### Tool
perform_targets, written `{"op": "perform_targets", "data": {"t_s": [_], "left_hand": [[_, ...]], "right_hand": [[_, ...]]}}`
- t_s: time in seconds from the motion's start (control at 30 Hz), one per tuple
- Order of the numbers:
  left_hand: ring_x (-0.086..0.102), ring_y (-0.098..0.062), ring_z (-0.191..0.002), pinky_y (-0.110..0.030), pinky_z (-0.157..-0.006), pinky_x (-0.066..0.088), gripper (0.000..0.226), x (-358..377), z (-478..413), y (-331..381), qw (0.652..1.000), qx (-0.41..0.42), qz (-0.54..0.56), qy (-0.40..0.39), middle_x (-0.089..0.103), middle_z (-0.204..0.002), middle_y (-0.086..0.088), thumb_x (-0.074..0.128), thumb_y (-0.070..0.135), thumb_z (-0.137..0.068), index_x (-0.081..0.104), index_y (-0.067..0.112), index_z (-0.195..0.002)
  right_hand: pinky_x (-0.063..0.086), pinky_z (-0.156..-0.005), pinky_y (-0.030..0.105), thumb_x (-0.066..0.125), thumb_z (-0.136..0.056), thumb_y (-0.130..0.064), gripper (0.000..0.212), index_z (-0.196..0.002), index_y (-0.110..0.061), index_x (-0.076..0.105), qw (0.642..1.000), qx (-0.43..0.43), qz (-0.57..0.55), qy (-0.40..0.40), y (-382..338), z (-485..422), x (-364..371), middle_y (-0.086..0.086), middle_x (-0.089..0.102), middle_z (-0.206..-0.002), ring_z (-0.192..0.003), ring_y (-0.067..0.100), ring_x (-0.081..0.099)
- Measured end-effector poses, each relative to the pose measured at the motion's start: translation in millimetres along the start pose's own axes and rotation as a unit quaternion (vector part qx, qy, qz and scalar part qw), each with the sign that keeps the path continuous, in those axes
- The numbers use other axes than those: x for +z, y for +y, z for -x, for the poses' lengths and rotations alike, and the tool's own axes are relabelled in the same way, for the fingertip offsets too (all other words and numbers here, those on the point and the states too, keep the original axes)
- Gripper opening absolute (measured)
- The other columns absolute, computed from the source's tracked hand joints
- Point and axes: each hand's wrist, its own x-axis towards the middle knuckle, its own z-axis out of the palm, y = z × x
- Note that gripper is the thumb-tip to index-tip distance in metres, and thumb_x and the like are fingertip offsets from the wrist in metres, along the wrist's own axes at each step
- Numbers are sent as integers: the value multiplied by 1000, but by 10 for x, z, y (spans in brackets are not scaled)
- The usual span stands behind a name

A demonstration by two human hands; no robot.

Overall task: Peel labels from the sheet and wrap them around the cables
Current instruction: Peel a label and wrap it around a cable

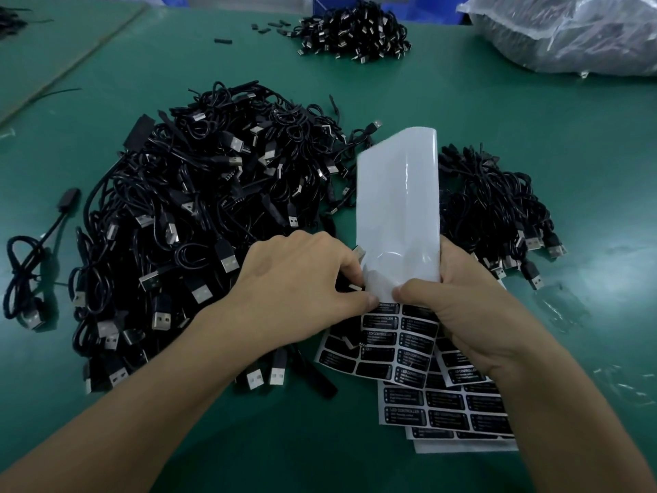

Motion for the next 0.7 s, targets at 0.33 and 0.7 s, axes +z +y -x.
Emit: {"op": "perform_targets", "data": {"t_s": [0.33,0.7], "left_hand": [[51,1,-55,-24,-52,29,21,-49,-3,10,1000,-7,12,-23,53,-56,33,63,70,-76,63,50,-70],[53,2,-59,-23,-56,35,17,-37,-3,23,999,-11,23,-20,49,-61,46,58,54,-83,71,44,-77]], "right_hand": [[55,-91,41,70,-60,-8,62,-119,-26,61,1000,6,-21,-17,17,-26,-14,2,77,-104,-100,22,72],[56,-94,45,67,-73,4,52,-116,-24,63,1000,3,-8,0,0,0,-14,2,76,-103,-98,21,72]]}}
